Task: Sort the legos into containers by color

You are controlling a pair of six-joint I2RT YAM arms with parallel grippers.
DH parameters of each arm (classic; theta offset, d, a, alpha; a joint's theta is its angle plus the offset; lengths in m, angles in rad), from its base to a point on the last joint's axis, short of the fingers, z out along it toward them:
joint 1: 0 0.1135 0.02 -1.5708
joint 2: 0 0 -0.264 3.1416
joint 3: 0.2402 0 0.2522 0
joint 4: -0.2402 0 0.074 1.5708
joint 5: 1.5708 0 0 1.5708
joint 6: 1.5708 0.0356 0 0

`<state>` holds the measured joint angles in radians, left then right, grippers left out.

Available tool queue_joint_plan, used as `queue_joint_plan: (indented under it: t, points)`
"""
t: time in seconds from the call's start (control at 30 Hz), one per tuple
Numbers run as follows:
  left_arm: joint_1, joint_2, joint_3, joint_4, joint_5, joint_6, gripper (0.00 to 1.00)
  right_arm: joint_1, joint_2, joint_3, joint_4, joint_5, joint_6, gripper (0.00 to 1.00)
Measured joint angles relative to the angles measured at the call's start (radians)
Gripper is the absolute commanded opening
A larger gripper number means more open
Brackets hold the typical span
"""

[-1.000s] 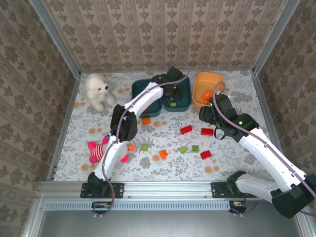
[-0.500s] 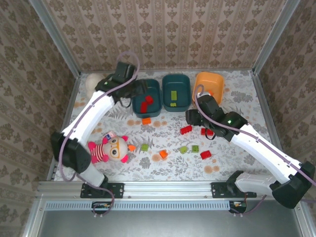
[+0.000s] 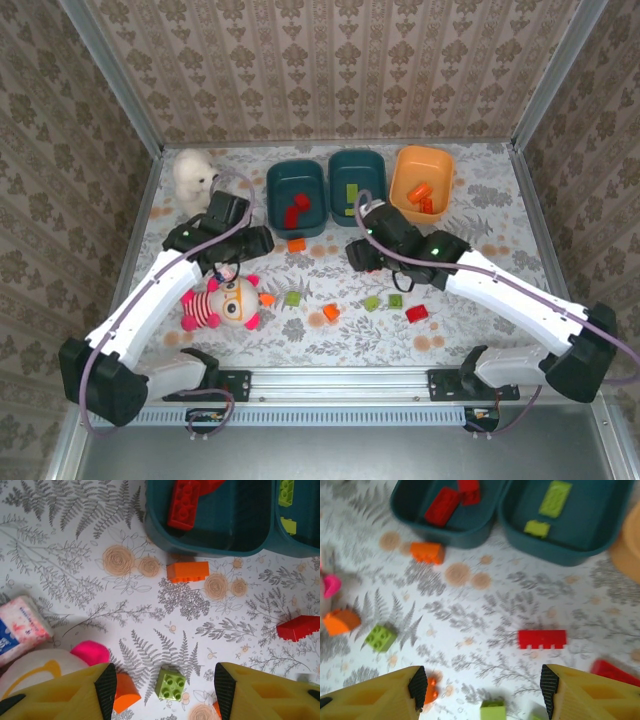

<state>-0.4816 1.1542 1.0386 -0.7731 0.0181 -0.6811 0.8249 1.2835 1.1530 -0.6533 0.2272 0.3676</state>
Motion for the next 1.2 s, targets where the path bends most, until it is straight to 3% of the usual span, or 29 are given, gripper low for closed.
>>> queue_joint_plan:
  t: [0.33, 0.5, 0.73, 0.93, 1.07, 1.2]
  points:
    - [0.0, -0.114, -0.045, -0.066, -0.059, -0.019, 0.57, 0.156, 0.306, 0.008, 0.001, -0.112, -0.028, 0.72]
    - [0.001, -0.19, -0.064, -0.105, -0.099, -0.042, 0.57, 0.154, 0.418, 0.081, 0.106, -0.062, 0.002, 0.9]
    - [0.001, -0.231, -0.082, -0.141, -0.121, -0.061, 0.57, 0.134, 0.646, 0.201, 0.274, 0.084, 0.09, 0.91]
    - [0.003, -0.278, -0.084, -0.177, -0.137, -0.068, 0.57, 0.102, 0.739, 0.291, 0.325, 0.098, 0.129, 0.87]
    - [0.006, -0.297, -0.084, -0.194, -0.152, -0.068, 0.57, 0.105, 0.739, 0.303, 0.367, -0.013, 0.109, 0.78]
    - [0.006, -0.309, -0.084, -0.218, -0.159, -0.068, 0.57, 0.122, 0.726, 0.26, 0.407, -0.183, 0.01, 0.78]
